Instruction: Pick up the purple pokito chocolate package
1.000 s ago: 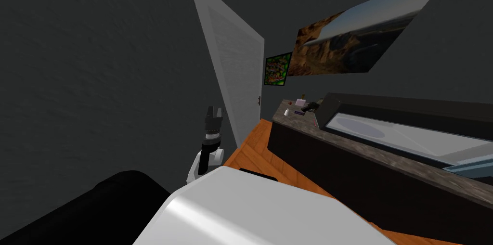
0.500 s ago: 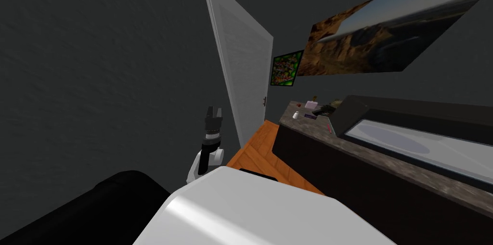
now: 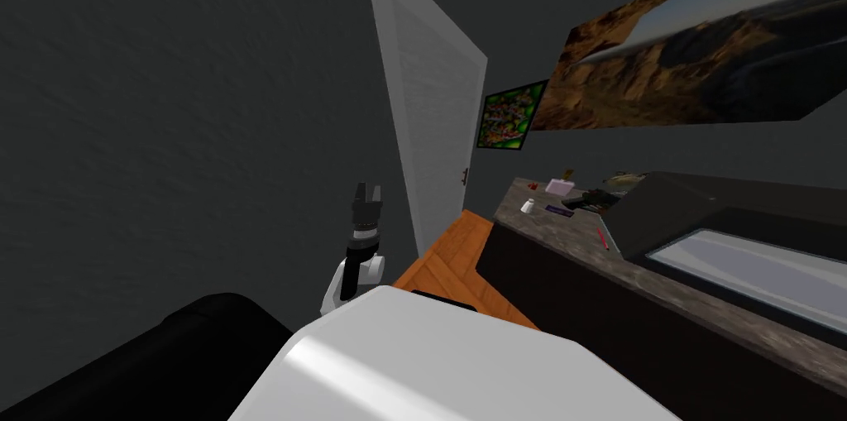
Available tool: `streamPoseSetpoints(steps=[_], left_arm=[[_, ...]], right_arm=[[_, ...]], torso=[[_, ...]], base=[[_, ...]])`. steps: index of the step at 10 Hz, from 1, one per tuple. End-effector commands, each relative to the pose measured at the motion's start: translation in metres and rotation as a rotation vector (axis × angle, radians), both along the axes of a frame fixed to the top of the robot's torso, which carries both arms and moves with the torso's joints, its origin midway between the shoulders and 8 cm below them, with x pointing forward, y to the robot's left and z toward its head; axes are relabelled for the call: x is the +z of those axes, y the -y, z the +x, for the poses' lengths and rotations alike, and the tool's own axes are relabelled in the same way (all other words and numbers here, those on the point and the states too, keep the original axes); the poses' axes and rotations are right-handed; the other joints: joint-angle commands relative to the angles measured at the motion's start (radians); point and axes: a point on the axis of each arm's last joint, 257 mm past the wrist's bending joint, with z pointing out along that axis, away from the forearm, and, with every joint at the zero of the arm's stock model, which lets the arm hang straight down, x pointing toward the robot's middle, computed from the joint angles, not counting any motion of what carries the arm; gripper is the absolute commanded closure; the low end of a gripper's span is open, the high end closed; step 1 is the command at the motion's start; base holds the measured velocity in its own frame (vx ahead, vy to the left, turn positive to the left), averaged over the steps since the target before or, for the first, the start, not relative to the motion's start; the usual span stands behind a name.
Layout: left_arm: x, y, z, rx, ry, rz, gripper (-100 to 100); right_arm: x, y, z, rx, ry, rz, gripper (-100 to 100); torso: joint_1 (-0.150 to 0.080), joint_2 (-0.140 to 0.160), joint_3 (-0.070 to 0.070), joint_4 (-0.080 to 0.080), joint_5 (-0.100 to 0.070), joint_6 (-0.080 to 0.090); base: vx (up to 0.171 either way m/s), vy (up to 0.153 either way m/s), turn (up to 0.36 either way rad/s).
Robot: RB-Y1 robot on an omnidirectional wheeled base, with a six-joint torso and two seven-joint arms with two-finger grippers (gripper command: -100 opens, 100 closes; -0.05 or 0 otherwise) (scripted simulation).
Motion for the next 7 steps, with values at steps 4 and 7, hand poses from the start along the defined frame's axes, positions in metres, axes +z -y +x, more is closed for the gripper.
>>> streamPoseSetpoints(steps=[4,7], left_arm=[[0.000,0.000,0.000,0.000,0.000,0.000,0],[0.000,0.000,0.000,0.000,0.000,0.000,0]], right_arm=[[0.042,0.078,0.013,0.064,-0.003,-0.173,-100],[0.078,0.132,0.024,0.111,-0.003,-0.309,-100]], torso=[[-0.002,-0.003,-0.002,-0.001,-0.001,-0.001],[-0.002,0.000,0.000,0.000,0.000,-0.002]], base=[[0.136,0.017,0.180],[0.131,-0.002,0.219]])
